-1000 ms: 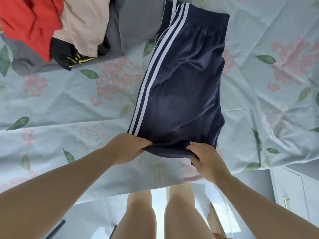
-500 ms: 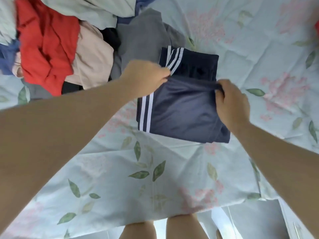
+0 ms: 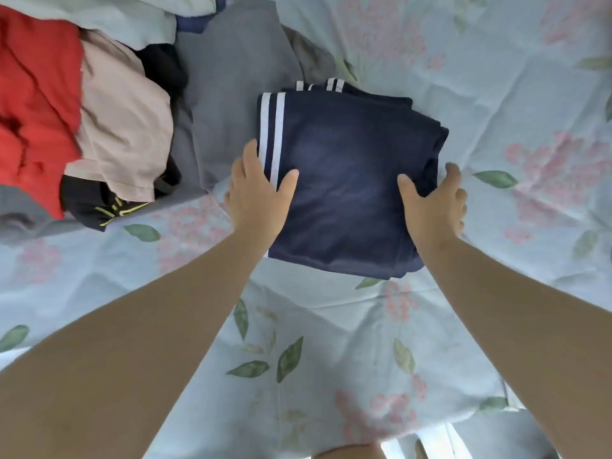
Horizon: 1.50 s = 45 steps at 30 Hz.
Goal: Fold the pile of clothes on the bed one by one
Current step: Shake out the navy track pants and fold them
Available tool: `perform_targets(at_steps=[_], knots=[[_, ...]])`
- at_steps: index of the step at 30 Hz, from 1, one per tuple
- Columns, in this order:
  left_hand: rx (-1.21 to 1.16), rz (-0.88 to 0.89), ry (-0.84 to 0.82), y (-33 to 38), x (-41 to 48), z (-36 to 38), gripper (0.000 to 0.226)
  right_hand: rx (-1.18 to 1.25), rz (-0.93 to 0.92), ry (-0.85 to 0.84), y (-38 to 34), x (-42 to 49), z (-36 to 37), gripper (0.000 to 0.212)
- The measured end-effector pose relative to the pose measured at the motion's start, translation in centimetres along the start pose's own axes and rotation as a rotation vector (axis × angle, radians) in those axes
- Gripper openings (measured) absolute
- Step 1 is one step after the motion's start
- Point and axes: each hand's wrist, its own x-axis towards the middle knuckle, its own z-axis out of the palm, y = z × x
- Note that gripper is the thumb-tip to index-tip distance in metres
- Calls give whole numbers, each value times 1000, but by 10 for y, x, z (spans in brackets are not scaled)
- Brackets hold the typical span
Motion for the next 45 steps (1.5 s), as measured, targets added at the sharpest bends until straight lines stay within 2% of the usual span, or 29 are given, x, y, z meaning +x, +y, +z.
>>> perform_targets(at_steps=[3, 5, 7, 10, 11, 13, 14, 16, 17, 19, 21, 24, 27, 29, 32, 35, 37, 39, 41, 45], knots=[[-216, -159, 43, -1, -2, -6, 50, -40, -30, 62, 2, 1, 2, 45], [-220, -129, 50, 4, 0, -13, 28, 4, -109, 102, -3, 4, -1, 24], [-236, -53, 33, 13, 1, -22, 8, 147, -195, 133, -9, 3, -9, 2], [-286, 111, 42, 38, 8, -39, 19, 365, -302, 253, -26, 3, -29, 23], [-277, 147, 66, 49, 14, -45, 17, 391, -331, 294, -33, 4, -37, 23], [-247, 125, 61, 57, 33, -46, 10, 382, -308, 314, -41, 13, -44, 10], [-248, 75, 20, 56, 42, -41, 22, 338, -240, 273, -44, 18, -43, 19], [-207, -31, -71, 49, 48, -25, 64, 178, -73, 138, -43, 21, -36, 57], [-152, -83, -101, 43, 44, -18, 75, 119, -33, 93, -39, 18, -29, 67], [-67, -146, -100, 28, 28, -8, 75, 81, 13, 59, -26, 4, -17, 75], [-120, -174, -84, 9, 11, -5, 67, 83, 80, 41, -6, -12, -3, 76], [-309, -207, -170, -11, -7, -6, 51, 173, 147, -26, 13, -34, 16, 77], [-340, -213, -232, -16, -12, -6, 56, 308, 183, -55, 13, -38, 22, 79], [-359, -231, -256, -10, -13, -4, 58, 405, 180, -76, 10, -33, 19, 71], [-412, -286, -373, -7, -29, 1, 51, 487, 139, -115, 19, -34, 4, 46], [-321, -386, -609, -28, -65, 4, 48, 372, 165, -223, 60, -55, -14, 38], [-191, -438, -671, -48, -84, 4, 49, 316, 239, -375, 86, -72, -21, 36], [-150, -451, -613, -59, -90, 5, 49, 324, 298, -427, 96, -78, -21, 32], [-217, -440, -516, -56, -89, 8, 49, 379, 296, -388, 93, -72, -18, 27], [-428, -454, -359, -41, -77, 18, 57, 579, 227, -332, 78, -59, -10, 59]])
